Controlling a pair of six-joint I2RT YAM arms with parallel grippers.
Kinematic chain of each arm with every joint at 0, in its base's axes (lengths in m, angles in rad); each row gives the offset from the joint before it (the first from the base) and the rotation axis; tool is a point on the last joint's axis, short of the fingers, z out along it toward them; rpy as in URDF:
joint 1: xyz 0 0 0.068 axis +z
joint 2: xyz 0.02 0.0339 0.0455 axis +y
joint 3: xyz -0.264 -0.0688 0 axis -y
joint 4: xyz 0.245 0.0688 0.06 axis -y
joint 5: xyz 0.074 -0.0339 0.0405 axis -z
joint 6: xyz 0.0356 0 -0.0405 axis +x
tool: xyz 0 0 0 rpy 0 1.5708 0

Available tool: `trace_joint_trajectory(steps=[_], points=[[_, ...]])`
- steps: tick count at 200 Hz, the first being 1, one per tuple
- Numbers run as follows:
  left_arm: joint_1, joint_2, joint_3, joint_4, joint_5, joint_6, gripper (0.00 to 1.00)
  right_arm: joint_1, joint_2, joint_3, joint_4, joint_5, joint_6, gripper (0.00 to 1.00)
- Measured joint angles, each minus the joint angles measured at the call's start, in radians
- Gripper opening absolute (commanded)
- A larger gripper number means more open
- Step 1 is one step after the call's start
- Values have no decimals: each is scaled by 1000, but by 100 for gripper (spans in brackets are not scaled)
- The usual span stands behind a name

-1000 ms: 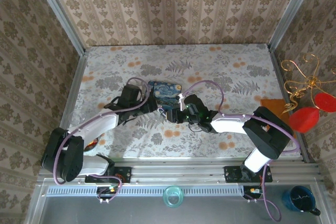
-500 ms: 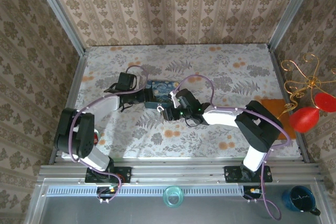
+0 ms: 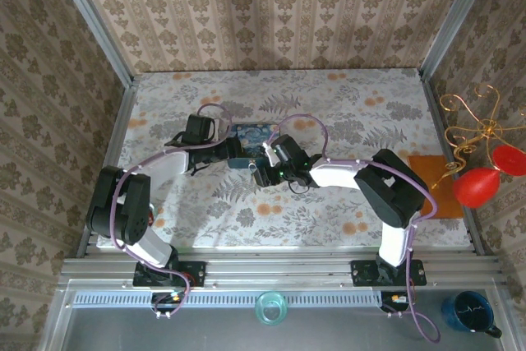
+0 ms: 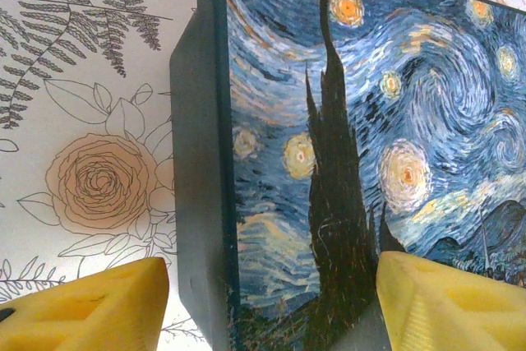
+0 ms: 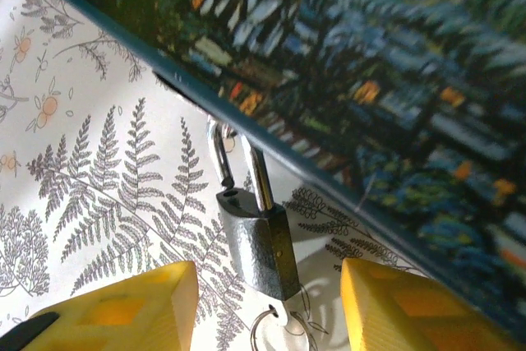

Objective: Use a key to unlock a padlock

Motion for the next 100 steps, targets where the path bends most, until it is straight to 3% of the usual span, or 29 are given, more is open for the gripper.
trace_joint_trajectory(steps=[100], points=[[0, -4, -22, 37, 0, -40, 67, 0, 45, 6, 3, -45, 22, 41]])
